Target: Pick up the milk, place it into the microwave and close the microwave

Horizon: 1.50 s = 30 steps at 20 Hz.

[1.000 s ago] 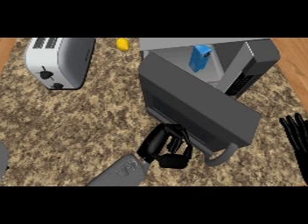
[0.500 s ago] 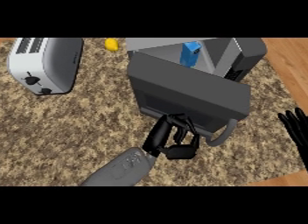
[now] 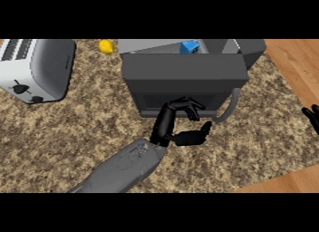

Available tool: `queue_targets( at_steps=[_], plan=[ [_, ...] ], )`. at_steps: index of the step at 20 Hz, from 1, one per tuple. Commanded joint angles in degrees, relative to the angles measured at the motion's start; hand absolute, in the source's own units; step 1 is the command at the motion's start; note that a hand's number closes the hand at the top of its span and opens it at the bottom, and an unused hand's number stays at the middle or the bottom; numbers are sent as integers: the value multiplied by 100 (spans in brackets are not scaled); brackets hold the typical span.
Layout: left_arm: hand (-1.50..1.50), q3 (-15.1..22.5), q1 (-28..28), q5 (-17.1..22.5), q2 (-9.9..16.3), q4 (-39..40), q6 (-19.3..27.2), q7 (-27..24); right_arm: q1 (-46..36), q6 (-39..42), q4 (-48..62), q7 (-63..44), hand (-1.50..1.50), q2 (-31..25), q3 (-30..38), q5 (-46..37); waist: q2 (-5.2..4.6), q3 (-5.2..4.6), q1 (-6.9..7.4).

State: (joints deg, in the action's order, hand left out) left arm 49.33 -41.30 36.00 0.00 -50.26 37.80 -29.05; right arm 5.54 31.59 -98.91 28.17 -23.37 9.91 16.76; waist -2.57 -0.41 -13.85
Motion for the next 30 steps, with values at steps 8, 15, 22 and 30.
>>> queue_targets(
  at_steps=[8, 15, 22, 30],
  plan=[
    [-150, -468, -757, 952, -1, 279, 667, 117, -767, -530, -410, 104, 150, -943, 789, -958, -103, -5, -259],
    [-150, -488, -816, 1349, -1, 305, 857, -138, -1072, -676, -336, 89, 150, -1105, 899, -1124, -204, 8, -231],
    [-150, -373, -879, 1637, -1, 411, 819, -353, -1339, -702, -237, 29, 150, -1235, 896, -1200, -276, 5, -207],
    [-150, -332, -1008, 1894, -1, 533, 835, -525, -1536, -784, -125, 44, 150, -1202, 867, -1242, -286, 20, -248]
  ],
)
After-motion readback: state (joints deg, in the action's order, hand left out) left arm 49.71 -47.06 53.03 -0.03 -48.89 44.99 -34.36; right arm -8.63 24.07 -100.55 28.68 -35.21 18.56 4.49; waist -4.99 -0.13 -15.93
